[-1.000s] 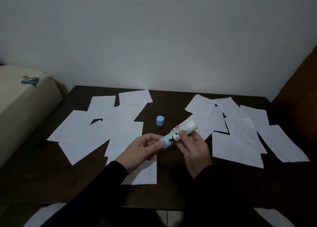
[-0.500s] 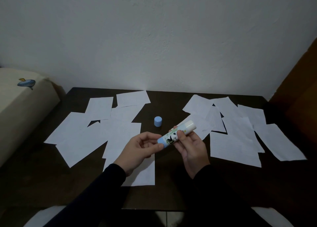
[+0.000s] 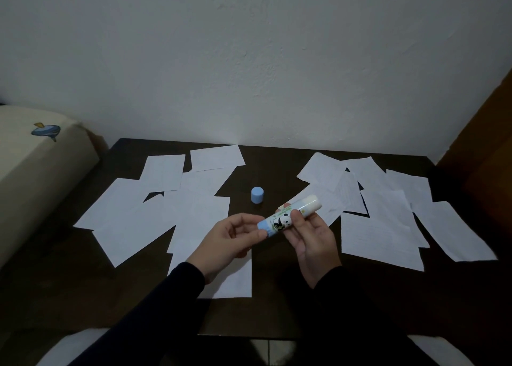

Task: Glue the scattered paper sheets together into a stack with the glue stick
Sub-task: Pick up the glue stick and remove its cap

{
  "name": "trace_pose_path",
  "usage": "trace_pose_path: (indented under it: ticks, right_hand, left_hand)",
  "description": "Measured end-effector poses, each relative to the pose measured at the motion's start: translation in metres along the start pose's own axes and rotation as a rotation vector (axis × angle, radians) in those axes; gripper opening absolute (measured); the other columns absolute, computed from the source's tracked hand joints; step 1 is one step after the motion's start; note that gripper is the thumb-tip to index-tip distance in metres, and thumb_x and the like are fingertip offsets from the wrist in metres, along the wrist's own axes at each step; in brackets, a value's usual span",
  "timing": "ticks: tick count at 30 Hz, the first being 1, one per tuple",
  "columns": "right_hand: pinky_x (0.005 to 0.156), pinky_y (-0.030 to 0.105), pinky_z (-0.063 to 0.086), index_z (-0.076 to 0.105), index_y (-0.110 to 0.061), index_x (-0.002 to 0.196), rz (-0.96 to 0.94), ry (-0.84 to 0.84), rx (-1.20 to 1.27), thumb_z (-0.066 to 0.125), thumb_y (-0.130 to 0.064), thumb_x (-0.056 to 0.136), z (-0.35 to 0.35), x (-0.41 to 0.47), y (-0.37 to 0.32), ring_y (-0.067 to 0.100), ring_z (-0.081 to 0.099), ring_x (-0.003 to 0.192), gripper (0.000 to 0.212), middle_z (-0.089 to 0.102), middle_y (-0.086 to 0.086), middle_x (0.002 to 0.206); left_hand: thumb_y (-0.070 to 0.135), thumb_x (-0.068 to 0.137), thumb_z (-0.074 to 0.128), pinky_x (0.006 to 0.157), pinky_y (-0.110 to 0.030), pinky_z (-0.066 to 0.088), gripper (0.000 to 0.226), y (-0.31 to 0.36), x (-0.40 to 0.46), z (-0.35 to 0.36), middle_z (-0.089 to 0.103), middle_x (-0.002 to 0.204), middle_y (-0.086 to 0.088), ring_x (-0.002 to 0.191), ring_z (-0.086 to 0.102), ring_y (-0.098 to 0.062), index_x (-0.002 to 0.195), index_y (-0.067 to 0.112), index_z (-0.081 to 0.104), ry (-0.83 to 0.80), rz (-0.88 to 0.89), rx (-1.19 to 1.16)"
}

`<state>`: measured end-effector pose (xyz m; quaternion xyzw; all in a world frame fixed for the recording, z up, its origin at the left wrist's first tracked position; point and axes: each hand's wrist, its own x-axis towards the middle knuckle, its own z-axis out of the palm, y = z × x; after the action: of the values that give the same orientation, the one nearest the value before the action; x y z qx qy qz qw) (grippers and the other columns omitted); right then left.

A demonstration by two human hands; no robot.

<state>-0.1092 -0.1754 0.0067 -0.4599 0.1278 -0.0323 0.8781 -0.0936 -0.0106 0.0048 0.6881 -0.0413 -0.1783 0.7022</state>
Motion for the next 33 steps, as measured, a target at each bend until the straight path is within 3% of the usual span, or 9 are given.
trace_pose_path:
  ticks: [3,6,12,18,21,24,28,31,33]
  right_hand:
    - [0.082,0.028,0.057,0.054,-0.007,0.121,0.006,0.008,0.006,0.067,-0.025,0.07,0.0,-0.001,0.001,0.023,0.063,0.109,0.055,0.067,0.008,0.114]
    - [0.081,0.027,0.057,0.056,-0.012,0.114,0.012,-0.005,-0.014,0.066,-0.026,0.071,-0.002,0.0,0.002,0.022,0.063,0.11,0.047,0.067,0.009,0.115]
    - [0.087,0.03,0.056,0.056,-0.01,0.119,0.006,-0.024,-0.025,0.068,-0.024,0.07,-0.001,0.001,0.003,0.021,0.064,0.11,0.052,0.068,0.008,0.115]
    - [0.081,0.027,0.057,0.058,-0.008,0.117,-0.007,-0.024,-0.123,0.07,-0.024,0.07,-0.002,0.0,0.004,0.019,0.067,0.104,0.051,0.07,0.006,0.11]
    - [0.081,0.03,0.057,0.061,-0.007,0.109,-0.014,-0.086,-0.261,0.074,-0.016,0.07,-0.004,-0.001,0.005,0.019,0.07,0.099,0.042,0.072,0.008,0.104]
    - [0.078,0.025,0.056,0.063,-0.016,0.104,-0.048,-0.193,-0.482,0.07,-0.015,0.081,-0.006,-0.001,0.008,0.014,0.069,0.099,0.025,0.072,0.003,0.104]
    - [0.095,0.022,0.046,0.056,-0.036,0.123,-0.137,-0.31,-0.97,0.061,-0.037,0.09,-0.011,0.004,0.017,-0.003,0.054,0.11,0.034,0.06,-0.018,0.118]
    - [0.104,0.014,0.032,0.056,-0.031,0.13,-0.336,-0.433,-1.378,0.062,-0.041,0.089,-0.017,0.004,0.03,-0.009,0.039,0.119,0.042,0.054,-0.017,0.128]
    - [0.113,0.024,0.026,0.053,-0.03,0.134,-0.439,-0.556,-1.506,0.053,-0.051,0.088,-0.019,0.002,0.041,-0.005,0.032,0.131,0.05,0.049,-0.017,0.137]
  left_hand:
    - [0.038,0.092,0.053,0.054,-0.02,0.034,0.034,-0.001,0.0,0.0,0.057,0.062,0.002,0.055,0.043,-0.007,0.108,0.013,0.07,-0.036,-0.049,0.0]
    - [0.029,0.099,0.048,0.052,-0.017,0.033,0.034,-0.001,0.0,0.001,0.06,0.059,0.008,0.052,0.04,-0.006,0.105,0.004,0.07,-0.076,-0.047,0.019]
    - [-0.002,0.075,0.074,0.055,-0.012,0.045,0.028,0.0,0.002,-0.002,0.07,0.074,-0.005,0.059,0.059,-0.004,0.102,0.006,0.07,0.052,0.08,-0.027]
    - [0.016,0.078,0.076,0.059,-0.016,0.047,0.034,-0.005,0.003,-0.005,0.072,0.099,-0.001,0.075,0.055,-0.018,0.111,0.018,0.066,-0.018,0.052,0.061]
    - [0.034,0.076,0.078,0.075,-0.018,0.05,0.044,-0.006,0.002,-0.005,0.068,0.097,0.012,0.086,0.06,-0.009,0.117,0.03,0.062,-0.038,0.143,0.383]
    - [0.033,0.079,0.076,0.072,-0.01,0.045,0.038,0.0,0.0,-0.013,0.064,0.092,0.016,0.085,0.057,0.004,0.114,0.032,0.061,-0.08,0.206,0.612]
    - [0.022,0.095,0.056,0.081,-0.024,0.052,0.016,0.006,-0.001,-0.03,0.069,0.092,0.008,0.087,0.063,-0.002,0.11,0.029,0.055,0.059,0.115,0.512]
    - [0.029,0.098,0.047,0.088,-0.035,0.048,0.015,0.002,0.005,-0.051,0.066,0.095,0.008,0.094,0.058,-0.008,0.11,0.024,0.055,0.28,0.05,0.485]
    - [0.036,0.092,0.053,0.085,-0.036,0.047,0.027,-0.003,0.009,-0.068,0.065,0.106,0.003,0.097,0.057,-0.014,0.114,0.021,0.054,0.344,-0.013,0.534]
